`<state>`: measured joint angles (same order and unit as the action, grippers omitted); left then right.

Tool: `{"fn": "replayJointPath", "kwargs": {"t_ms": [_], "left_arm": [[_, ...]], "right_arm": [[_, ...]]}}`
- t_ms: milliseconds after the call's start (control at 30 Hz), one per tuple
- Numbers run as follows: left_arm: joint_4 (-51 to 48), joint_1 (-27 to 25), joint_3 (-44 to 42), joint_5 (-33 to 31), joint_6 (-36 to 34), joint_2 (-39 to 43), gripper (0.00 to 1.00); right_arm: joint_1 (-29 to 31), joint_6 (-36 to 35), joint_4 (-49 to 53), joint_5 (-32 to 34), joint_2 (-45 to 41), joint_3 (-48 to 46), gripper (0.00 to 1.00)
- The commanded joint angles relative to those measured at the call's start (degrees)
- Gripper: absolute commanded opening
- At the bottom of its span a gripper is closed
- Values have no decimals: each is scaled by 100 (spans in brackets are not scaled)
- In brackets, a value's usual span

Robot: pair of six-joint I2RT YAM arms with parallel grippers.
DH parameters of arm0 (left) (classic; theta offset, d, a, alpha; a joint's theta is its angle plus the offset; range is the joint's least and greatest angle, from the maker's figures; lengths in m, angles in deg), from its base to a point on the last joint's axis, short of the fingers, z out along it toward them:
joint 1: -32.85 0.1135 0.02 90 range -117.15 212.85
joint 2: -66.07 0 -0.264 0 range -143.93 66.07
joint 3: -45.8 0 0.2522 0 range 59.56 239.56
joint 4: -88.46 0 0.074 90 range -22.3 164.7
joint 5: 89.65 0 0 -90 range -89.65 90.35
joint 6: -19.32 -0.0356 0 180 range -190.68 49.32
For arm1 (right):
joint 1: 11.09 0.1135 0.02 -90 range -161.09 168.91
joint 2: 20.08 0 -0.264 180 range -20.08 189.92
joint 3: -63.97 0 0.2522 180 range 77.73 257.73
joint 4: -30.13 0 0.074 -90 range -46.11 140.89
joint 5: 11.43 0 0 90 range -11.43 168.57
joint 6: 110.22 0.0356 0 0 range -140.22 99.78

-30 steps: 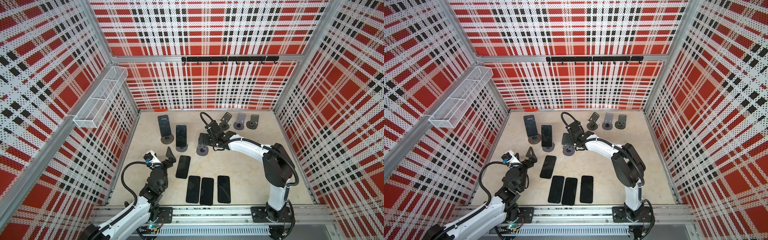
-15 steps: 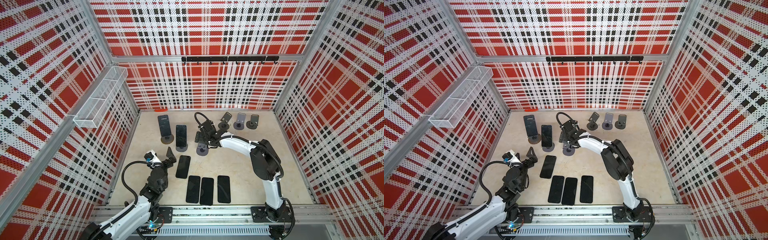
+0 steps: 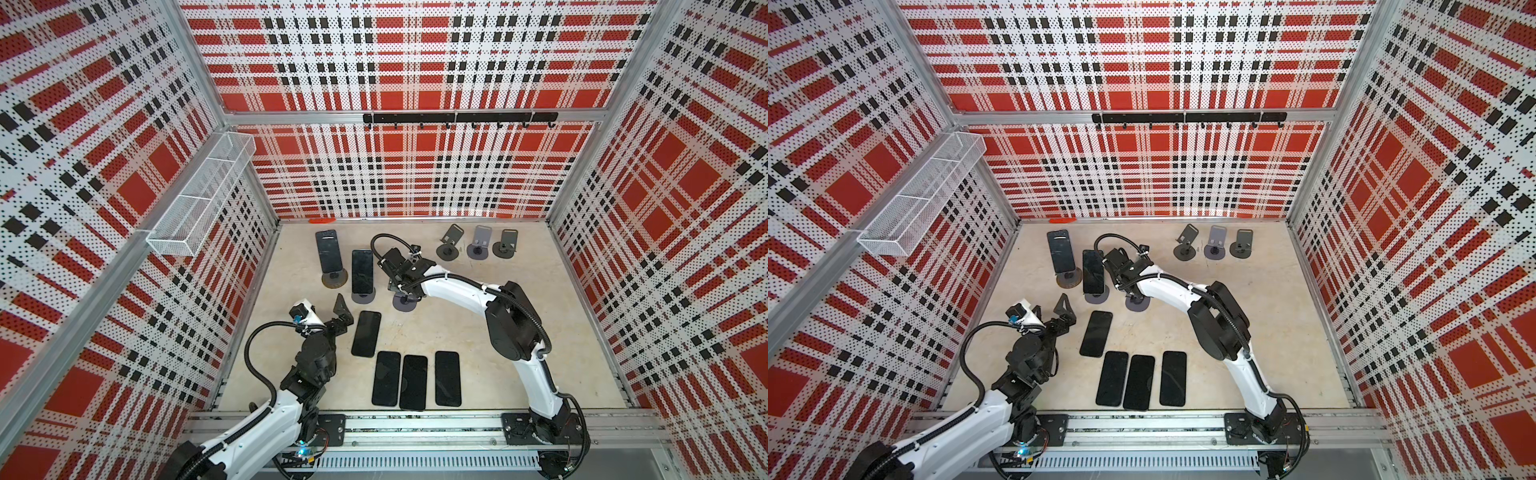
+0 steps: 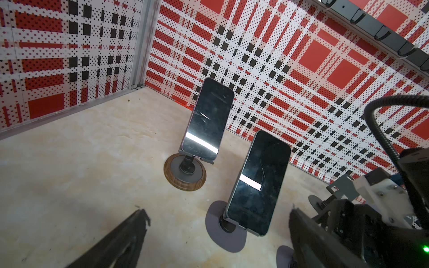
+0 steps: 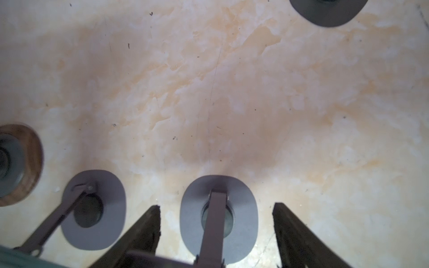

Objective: Remove the phone from the phone stand
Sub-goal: 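Move the right gripper farther from the robot over the empty grey stands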

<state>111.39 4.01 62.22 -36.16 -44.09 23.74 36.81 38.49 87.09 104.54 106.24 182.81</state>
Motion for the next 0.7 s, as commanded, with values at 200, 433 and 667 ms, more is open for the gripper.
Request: {"fn": "replayJointPath", "kwargs": {"t_ms": [200,433,667], "left_arm": [[149,84,-63,-47,55,0,98],[174,103,-27,28,55,-131,98],[171,114,-19,40,56,-167,98]], "right_arm": [[70,-97,-153,127,-108,-127,58],[-61,-279,-382,-7,-456,-349,57],[-557,-593,-1006,-325,-982,-947,57]]}}
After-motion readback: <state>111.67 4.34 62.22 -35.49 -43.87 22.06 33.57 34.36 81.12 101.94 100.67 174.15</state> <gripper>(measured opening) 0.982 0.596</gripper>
